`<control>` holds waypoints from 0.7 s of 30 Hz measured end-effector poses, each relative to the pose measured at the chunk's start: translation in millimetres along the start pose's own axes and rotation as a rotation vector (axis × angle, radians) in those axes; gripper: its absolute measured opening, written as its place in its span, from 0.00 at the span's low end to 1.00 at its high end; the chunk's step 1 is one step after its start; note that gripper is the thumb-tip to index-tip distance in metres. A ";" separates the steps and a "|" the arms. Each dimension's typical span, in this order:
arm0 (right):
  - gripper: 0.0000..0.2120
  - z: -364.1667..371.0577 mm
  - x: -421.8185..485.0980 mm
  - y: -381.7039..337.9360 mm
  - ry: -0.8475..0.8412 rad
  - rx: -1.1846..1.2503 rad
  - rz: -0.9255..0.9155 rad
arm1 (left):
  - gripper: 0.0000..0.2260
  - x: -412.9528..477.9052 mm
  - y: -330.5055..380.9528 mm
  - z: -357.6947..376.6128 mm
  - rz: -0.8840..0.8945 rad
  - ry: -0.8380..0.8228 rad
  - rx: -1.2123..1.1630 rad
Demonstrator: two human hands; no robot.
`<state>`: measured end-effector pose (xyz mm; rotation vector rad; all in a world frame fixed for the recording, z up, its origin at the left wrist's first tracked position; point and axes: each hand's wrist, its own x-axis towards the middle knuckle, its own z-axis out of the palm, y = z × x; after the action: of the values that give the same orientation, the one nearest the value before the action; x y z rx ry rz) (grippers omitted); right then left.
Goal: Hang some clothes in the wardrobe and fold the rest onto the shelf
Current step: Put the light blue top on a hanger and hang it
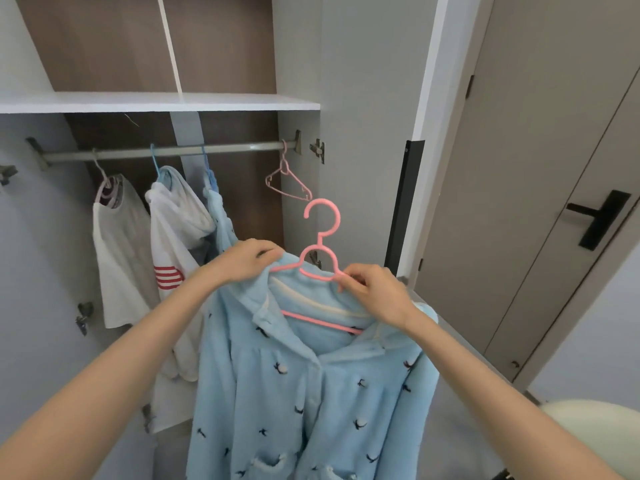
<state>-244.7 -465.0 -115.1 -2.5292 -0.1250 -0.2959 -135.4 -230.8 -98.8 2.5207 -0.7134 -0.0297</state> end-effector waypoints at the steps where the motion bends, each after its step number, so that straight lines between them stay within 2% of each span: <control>1: 0.16 -1.4 10.7 -1.2 -0.010 0.038 0.028 | 0.14 3.9 -2.0 0.1 -0.007 0.078 -0.005; 3: 0.17 -5.3 32.1 -5.0 -0.053 0.207 0.106 | 0.19 14.1 -11.5 -2.1 0.008 0.218 0.033; 5: 0.15 -9.1 51.6 -7.7 -0.105 0.414 0.165 | 0.20 22.7 -23.2 -2.3 0.027 0.282 0.029; 10: 0.07 -17.7 87.7 -14.9 -0.178 0.720 0.220 | 0.19 37.0 -28.9 0.8 -0.131 0.268 -0.221; 13: 0.06 -17.7 111.9 -23.2 -0.183 0.820 0.241 | 0.20 50.3 -35.0 3.4 -0.152 0.230 -0.288; 21: 0.09 11.7 205.6 -41.2 -0.170 0.871 0.283 | 0.18 101.1 -76.2 -10.0 -0.190 0.258 -0.365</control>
<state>-49.3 -419.4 -53.2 -1.6697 0.0386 0.0861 -9.9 -220.5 -115.4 2.1793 -0.3291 0.0892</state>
